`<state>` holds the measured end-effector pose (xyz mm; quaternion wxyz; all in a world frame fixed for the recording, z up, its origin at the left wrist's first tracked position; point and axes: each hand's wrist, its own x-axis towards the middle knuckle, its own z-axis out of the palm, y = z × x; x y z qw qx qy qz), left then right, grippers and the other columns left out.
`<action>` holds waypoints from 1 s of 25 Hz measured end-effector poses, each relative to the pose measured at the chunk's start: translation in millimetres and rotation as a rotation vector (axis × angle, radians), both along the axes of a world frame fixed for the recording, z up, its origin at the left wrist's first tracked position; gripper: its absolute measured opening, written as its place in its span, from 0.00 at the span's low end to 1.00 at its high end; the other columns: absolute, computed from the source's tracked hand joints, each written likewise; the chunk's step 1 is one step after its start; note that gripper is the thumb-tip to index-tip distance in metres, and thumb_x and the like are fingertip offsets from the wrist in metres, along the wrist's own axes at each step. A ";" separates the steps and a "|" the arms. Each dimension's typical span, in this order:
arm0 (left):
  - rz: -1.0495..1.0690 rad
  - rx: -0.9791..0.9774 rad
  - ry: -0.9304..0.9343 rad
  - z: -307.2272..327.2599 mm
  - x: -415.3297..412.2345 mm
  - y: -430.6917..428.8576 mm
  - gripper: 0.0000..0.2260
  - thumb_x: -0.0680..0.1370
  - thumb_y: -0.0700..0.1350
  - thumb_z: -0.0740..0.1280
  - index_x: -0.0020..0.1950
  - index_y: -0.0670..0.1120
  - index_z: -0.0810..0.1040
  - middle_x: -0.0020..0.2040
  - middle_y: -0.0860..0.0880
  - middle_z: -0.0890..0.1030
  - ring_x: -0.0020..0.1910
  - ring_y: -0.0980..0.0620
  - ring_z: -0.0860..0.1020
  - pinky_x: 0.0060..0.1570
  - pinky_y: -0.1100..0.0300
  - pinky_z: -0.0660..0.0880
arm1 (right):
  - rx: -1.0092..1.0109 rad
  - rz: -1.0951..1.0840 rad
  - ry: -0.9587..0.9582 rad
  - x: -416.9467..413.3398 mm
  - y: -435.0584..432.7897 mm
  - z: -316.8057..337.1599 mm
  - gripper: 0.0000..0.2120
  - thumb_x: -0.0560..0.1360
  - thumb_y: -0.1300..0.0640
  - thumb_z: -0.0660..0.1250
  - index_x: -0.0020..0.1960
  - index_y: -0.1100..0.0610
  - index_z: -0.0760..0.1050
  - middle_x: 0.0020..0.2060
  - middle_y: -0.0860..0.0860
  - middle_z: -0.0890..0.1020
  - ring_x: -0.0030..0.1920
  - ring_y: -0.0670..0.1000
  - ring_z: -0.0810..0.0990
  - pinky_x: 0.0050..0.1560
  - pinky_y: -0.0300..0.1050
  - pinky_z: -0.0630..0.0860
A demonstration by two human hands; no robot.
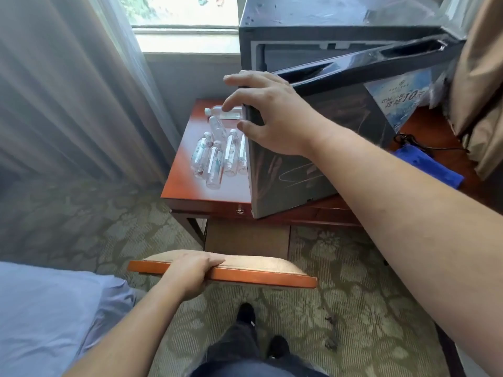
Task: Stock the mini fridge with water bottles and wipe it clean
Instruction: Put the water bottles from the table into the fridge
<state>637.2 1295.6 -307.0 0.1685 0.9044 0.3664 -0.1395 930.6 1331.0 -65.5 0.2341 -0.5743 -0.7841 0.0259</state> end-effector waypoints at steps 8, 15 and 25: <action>0.017 0.057 0.084 14.9 -84.6 -42.0 0.26 0.75 0.45 0.70 0.70 0.65 0.74 0.67 0.58 0.80 0.69 0.49 0.76 0.67 0.54 0.68 | 0.044 -0.087 0.011 -16.4 -56.5 -1.7 0.11 0.78 0.52 0.69 0.60 0.45 0.81 0.70 0.45 0.73 0.75 0.51 0.66 0.78 0.51 0.51; 0.025 0.029 0.157 9.6 -175.9 -53.3 0.29 0.71 0.46 0.73 0.68 0.69 0.75 0.63 0.66 0.81 0.66 0.56 0.78 0.61 0.56 0.67 | 0.071 -0.289 0.006 -41.4 -106.6 -2.4 0.09 0.78 0.50 0.69 0.57 0.43 0.82 0.56 0.40 0.71 0.71 0.51 0.67 0.79 0.56 0.50; 0.003 0.047 0.183 20.4 -232.1 -55.3 0.38 0.63 0.42 0.78 0.68 0.70 0.75 0.62 0.70 0.79 0.62 0.58 0.80 0.60 0.55 0.69 | 0.180 -0.585 0.062 -51.9 -157.7 4.6 0.08 0.74 0.52 0.67 0.49 0.46 0.84 0.42 0.43 0.75 0.57 0.52 0.74 0.66 0.60 0.69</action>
